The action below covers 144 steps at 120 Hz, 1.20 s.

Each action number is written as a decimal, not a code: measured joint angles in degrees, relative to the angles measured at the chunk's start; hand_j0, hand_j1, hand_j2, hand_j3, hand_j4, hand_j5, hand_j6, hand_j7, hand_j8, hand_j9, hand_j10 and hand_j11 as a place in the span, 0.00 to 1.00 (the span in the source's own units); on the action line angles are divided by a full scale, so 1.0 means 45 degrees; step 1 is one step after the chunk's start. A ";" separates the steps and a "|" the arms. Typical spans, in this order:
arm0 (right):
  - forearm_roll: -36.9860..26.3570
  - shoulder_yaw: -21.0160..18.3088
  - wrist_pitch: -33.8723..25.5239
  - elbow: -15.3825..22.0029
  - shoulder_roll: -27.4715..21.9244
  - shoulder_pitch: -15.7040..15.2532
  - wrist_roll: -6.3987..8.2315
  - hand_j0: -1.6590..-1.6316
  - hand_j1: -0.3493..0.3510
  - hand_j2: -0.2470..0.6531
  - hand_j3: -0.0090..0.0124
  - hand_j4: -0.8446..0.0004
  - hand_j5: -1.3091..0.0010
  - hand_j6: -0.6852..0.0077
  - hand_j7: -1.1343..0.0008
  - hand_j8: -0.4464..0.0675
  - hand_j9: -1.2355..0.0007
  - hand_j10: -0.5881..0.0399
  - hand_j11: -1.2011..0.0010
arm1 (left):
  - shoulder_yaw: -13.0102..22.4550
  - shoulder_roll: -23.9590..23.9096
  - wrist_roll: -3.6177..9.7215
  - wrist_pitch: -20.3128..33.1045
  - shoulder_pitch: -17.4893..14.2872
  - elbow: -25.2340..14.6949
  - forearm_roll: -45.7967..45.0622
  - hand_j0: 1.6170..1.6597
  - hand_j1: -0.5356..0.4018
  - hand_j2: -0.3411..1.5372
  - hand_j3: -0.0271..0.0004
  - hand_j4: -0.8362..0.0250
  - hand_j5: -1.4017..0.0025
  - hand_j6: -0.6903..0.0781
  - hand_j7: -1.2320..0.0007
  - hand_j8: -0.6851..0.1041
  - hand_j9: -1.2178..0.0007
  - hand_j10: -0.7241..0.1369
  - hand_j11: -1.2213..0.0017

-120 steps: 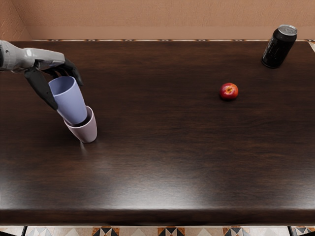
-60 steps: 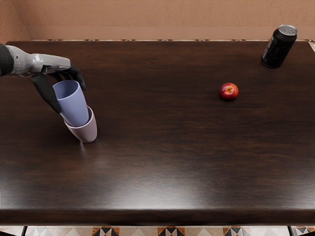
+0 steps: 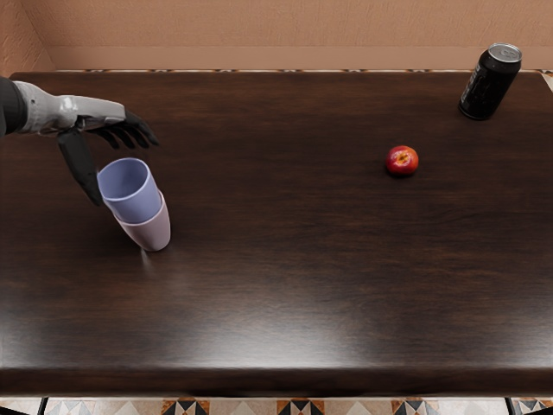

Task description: Pick up cup and place in cup with left hand

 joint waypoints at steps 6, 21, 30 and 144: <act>0.0000 0.0000 0.0000 0.0000 0.0000 0.0003 0.0000 0.04 0.00 0.27 0.42 1.00 1.00 0.99 1.00 0.87 1.00 0.94 1.00 | -0.0044 0.0000 0.0000 0.0000 -0.0013 0.0079 -0.0092 0.95 0.72 0.20 0.99 0.75 0.82 0.67 0.80 0.65 0.80 0.62 0.80; 0.0000 0.0000 0.0000 0.0000 0.0000 0.0000 0.0000 0.04 0.00 0.27 0.42 1.00 1.00 0.99 1.00 0.87 1.00 0.94 1.00 | -0.0159 -0.0050 0.0000 0.0000 -0.0293 0.0935 -0.1061 0.96 0.82 0.19 0.99 0.84 0.90 0.76 0.89 0.74 0.88 0.72 0.88; 0.0000 0.0000 0.0000 0.0000 0.0000 0.0000 0.0000 0.04 0.00 0.27 0.42 1.00 1.00 0.99 1.00 0.87 1.00 0.94 1.00 | -0.0222 -0.0042 0.0000 0.0000 -0.0710 0.1923 -0.2359 0.96 0.85 0.19 0.99 0.88 0.93 0.80 0.92 0.77 0.92 0.75 0.92; 0.0000 0.0000 0.0000 0.0000 0.0000 -0.0002 0.0000 0.04 0.00 0.27 0.42 1.00 1.00 0.99 1.00 0.87 1.00 0.94 1.00 | -0.0277 0.2616 0.0000 -0.0013 0.2459 0.4601 -1.4566 0.96 0.94 0.18 0.99 0.97 1.00 0.90 1.00 0.87 1.00 0.84 0.99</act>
